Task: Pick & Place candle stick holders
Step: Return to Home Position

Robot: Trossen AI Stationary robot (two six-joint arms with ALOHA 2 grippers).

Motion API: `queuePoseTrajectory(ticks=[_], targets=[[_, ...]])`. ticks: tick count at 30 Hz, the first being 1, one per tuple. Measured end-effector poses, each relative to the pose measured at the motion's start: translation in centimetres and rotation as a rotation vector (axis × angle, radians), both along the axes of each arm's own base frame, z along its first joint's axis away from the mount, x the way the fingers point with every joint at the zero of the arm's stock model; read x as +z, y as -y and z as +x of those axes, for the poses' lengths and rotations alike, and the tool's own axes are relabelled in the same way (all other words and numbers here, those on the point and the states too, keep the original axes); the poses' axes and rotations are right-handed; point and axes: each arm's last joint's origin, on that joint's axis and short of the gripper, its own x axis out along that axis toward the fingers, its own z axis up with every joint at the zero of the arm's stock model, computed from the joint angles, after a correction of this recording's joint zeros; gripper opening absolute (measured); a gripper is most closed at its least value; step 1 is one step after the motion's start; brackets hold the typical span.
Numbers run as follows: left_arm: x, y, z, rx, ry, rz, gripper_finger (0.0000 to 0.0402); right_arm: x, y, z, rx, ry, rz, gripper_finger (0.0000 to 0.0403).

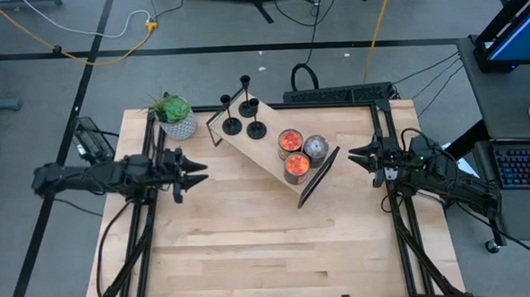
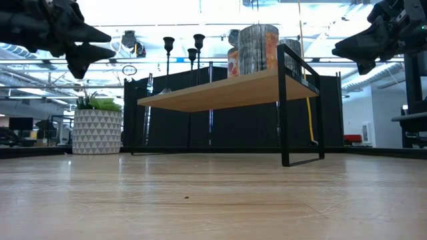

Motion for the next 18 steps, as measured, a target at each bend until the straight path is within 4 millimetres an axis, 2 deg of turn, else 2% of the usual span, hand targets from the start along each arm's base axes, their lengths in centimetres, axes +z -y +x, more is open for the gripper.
queuePoseTrajectory(ticks=[6,18], targets=[[-0.1,-0.8,-0.9,0.062,-0.012,0.023,0.0177,0.0,0.0,0.0,0.0,0.0,0.002,0.0091],[-0.1,-0.4,-3.2,0.106,0.022,0.06,0.0177,0.0,0.0,0.0,0.002,0.001,0.006,0.0091]])
